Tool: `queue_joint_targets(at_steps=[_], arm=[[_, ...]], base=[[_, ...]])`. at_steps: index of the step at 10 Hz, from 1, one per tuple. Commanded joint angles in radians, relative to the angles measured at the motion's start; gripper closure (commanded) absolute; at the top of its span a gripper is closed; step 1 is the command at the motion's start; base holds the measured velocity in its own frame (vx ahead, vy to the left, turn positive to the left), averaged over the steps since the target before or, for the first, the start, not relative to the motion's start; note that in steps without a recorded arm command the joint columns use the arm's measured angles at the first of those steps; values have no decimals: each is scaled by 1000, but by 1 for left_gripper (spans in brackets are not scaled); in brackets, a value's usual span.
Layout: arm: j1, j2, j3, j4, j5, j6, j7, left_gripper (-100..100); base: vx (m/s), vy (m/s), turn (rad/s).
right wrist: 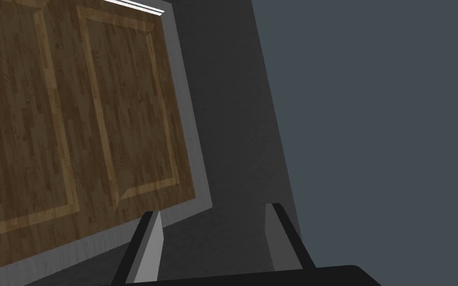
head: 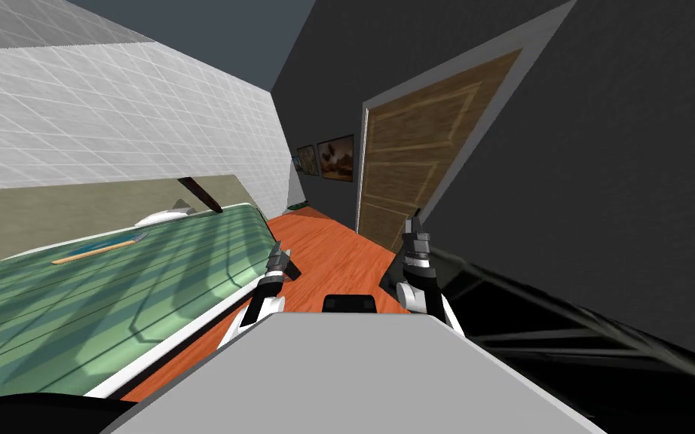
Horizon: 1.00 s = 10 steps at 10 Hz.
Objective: Push the door open
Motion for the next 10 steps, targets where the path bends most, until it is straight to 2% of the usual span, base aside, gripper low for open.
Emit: queue_joint_targets(at_steps=[1,4,6,8,10], arm=[[3,6,15,29,-9,36,14,-100],[3,12,37,79,-23,89,34,-100],[3,15,46,98,-29,109,41,-100],[2,18,66,141,-42,155,58,-100],[1,20,76,164,-49,179,67,-100]], base=[[162,87,259],[161,77,227],[119,30,133],[159,41,261],[129,34,169]])
